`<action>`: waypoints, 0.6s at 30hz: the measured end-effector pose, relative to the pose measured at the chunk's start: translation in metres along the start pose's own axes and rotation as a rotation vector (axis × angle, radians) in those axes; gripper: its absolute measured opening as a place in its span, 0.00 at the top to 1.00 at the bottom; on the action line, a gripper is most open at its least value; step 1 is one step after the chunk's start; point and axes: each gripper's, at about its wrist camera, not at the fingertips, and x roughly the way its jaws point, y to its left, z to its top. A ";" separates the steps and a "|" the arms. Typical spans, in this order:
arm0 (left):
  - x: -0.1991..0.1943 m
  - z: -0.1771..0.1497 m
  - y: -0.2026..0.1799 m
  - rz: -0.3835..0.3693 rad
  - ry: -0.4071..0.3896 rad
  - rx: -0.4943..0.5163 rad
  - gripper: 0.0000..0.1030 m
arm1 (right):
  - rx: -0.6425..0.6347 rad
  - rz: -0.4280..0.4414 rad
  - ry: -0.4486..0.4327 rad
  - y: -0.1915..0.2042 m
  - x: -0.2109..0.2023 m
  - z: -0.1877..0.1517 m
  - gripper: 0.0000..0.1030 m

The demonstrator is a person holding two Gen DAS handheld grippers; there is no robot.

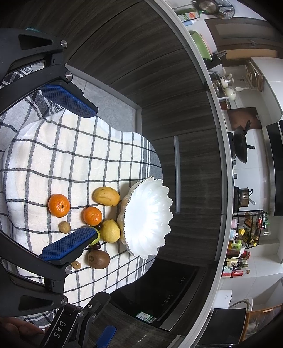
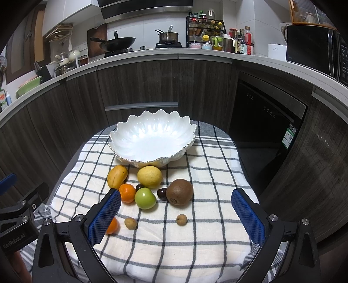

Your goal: Organize fruits

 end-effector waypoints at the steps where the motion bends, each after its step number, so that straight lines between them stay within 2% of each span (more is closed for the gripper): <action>1: 0.000 0.000 0.000 0.000 -0.001 0.000 0.00 | 0.001 0.000 0.000 0.000 0.000 0.000 0.01; 18: 0.011 -0.003 -0.011 -0.022 -0.015 0.051 0.00 | 0.003 -0.014 -0.010 -0.005 0.008 -0.003 0.01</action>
